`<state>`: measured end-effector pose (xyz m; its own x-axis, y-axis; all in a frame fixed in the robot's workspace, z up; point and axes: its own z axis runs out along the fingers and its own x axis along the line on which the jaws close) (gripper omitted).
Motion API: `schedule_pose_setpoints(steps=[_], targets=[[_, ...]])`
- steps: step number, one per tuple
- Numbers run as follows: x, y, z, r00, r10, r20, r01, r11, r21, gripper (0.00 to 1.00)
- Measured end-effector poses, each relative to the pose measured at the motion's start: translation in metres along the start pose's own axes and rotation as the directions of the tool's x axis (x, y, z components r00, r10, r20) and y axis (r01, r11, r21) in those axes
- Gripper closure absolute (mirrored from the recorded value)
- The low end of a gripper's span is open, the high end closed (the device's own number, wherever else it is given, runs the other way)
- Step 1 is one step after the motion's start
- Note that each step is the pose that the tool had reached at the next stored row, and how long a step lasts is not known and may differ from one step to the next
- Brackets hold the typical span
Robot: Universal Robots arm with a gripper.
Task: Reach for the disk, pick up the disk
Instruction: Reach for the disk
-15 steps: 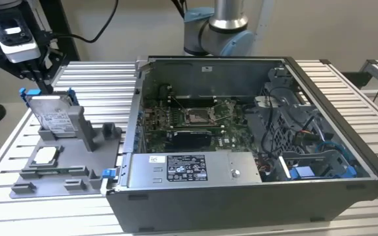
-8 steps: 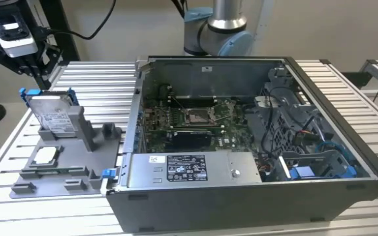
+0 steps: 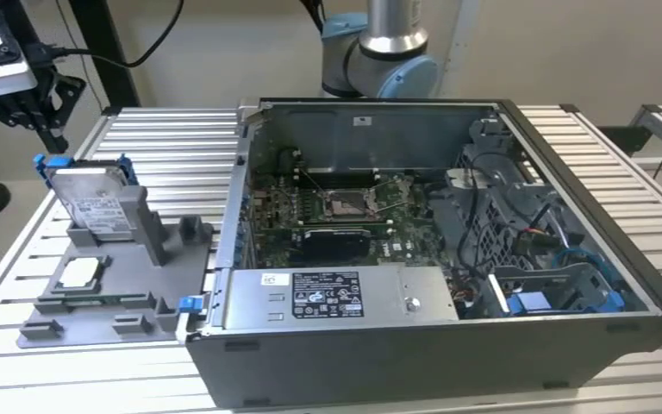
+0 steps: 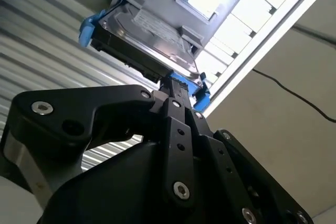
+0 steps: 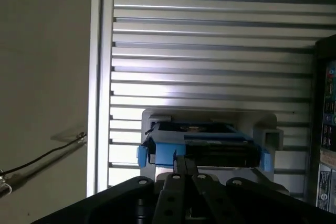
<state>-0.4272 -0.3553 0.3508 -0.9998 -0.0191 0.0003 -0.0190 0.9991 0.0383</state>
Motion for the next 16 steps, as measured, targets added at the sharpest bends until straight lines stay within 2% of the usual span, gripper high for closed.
schedule_pose_setpoints(steps=[10, 13, 16], targets=[[0.0009, 0.0007, 0.0, 0.9999, -0.01, -0.0006, 0.01, 0.9999, 0.0009, 1.0], [0.0014, 0.0006, 0.0, 0.9984, -0.056, -0.0026, 0.057, 0.9984, 0.0044, 1.0], [0.0015, 0.0006, 0.0, 0.9938, -0.111, -0.0049, 0.111, 0.9938, 0.0077, 1.0]])
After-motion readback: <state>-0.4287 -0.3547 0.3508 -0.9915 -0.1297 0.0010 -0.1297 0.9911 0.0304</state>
